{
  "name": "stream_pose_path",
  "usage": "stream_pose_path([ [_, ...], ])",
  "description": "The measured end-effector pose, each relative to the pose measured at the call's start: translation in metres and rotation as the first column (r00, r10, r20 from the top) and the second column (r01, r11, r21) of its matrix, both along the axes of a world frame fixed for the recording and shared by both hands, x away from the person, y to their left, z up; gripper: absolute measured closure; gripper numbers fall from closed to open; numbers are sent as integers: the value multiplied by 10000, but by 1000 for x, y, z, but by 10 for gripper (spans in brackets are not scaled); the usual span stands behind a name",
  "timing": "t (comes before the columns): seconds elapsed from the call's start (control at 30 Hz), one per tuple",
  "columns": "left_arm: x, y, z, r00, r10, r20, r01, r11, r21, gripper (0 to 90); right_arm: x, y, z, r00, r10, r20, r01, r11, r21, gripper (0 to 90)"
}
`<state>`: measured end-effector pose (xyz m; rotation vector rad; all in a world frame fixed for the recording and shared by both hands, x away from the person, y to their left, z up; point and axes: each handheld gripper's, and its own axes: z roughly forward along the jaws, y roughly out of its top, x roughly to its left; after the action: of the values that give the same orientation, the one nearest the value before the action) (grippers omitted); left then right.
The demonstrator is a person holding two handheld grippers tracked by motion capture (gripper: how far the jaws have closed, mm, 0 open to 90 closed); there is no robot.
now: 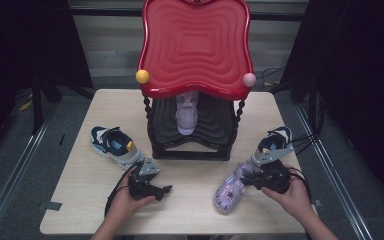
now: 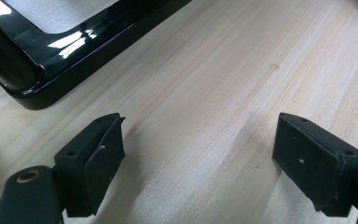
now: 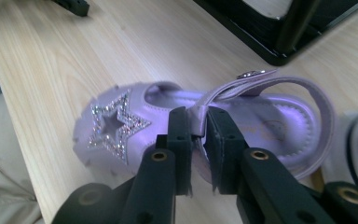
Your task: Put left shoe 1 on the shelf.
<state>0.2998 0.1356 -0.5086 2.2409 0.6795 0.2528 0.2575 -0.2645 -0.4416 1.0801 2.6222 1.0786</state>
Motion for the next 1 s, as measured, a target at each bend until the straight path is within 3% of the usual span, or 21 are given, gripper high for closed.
stream_pose_path([
  [0.17,0,0,0,10000,1,1,-1,10000,2,157,-6,-13,-2,9997,-164,-180,166,9998,73,767],
  [0.33,0,0,0,10000,0,0,0,10000,-8,157,-5,-14,5,9988,-265,406,256,9994,215,713],
  [0.4,0,0,0,10000,2,1,-2,10000,0,157,-1,-16,9,9958,-420,817,415,9991,79,767],
  [0.5,0,0,0,10000,0,0,0,10000,2,157,6,-17,11,9952,-405,893,414,9991,-83,834],
  [0.57,0,0,0,10000,2,1,-2,10000,0,157,8,-14,9,9949,-171,991,232,9979,-601,850],
  [0.73,0,0,0,10000,2,-1,-2,10000,-2,157,2,-3,2,9968,293,741,-228,9959,-870,900],
  [0.87,0,0,0,10000,-7,0,7,10000,-21,157,-5,-3,6,9978,419,513,-398,9984,-411,900],
  [0.97,0,0,0,10000,3,1,-3,10000,4,157,-11,-4,7,9968,678,413,-651,9958,-636,900],
  [1.0,0,0,0,10000,4,1,-4,10000,3,157,-13,-6,7,9969,720,331,-706,9966,-412,899],
])
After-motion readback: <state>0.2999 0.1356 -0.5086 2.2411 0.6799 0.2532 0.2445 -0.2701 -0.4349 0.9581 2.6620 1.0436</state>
